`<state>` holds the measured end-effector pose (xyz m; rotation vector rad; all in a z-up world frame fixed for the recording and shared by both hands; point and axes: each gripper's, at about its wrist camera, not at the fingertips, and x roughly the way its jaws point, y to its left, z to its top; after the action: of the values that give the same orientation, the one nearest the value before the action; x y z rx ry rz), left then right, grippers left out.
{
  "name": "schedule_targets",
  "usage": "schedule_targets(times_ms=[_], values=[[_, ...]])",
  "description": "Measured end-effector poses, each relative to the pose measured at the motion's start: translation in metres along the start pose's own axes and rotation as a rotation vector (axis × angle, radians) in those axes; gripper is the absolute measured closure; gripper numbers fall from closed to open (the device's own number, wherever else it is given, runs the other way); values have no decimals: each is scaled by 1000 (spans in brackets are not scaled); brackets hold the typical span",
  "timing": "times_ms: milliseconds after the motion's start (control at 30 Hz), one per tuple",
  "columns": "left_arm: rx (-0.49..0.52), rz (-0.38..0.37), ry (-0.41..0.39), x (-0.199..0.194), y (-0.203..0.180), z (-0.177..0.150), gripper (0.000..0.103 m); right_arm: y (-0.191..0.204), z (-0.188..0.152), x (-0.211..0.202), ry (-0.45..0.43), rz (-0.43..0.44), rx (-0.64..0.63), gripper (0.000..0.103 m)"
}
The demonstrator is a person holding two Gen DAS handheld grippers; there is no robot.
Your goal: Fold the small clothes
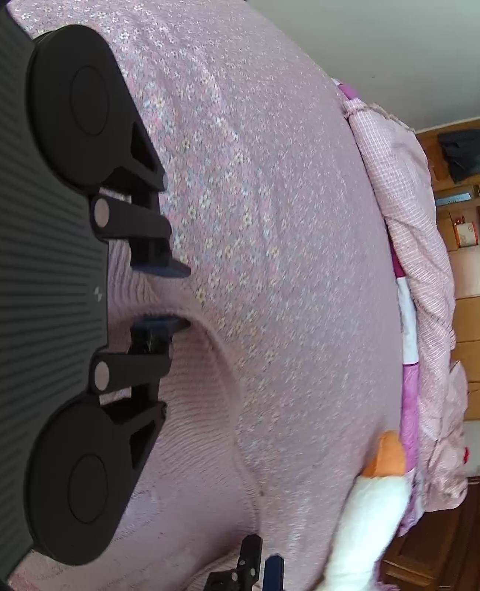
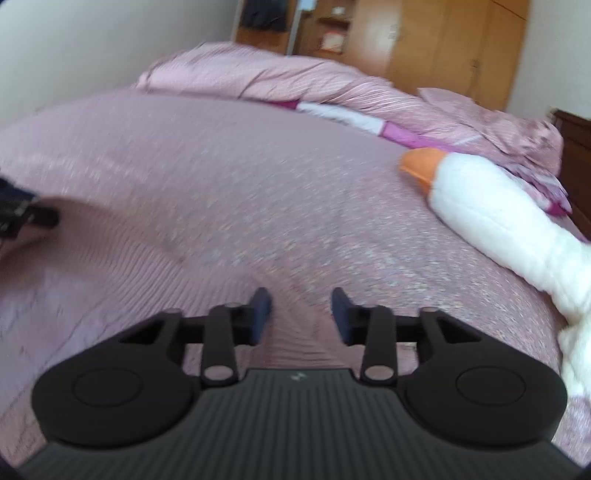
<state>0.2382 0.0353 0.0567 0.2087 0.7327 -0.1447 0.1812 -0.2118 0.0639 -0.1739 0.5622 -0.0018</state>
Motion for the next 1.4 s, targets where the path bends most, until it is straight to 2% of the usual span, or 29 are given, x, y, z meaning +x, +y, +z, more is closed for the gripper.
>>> schedule_targets(times_ms=[33,133,333,467,600,767,933,1167,1267,1400], values=[[0,1,-11,-4,4,0,60,-6,-1,-4,-11,-1,20,57],[-5,16,-34,-17,16,1,52,-27,-3,-14,-26,-12,57,57],[-73,17,-60,-43,43,0,51,-69,-16,-34,-25,-14,152,57],[-76,11,-50,-56,52,-9,51,-80,-28,-46,-15,10,143,57],[-34,-15,-13,-61,51,-22,50,-71,-39,-57,4,57,37,56],[59,-29,41,-59,42,-39,50,-45,-47,-66,27,123,-177,56],[169,-76,64,-61,30,-50,50,-21,-52,-61,48,124,-351,56],[345,-69,69,-51,3,-61,50,-4,-52,-49,45,117,-432,56],[383,-43,36,-43,-3,-65,50,-2,-51,-43,28,110,-454,56],[372,-31,-24,-37,-1,-63,51,-2,-50,-39,19,123,-452,58]])
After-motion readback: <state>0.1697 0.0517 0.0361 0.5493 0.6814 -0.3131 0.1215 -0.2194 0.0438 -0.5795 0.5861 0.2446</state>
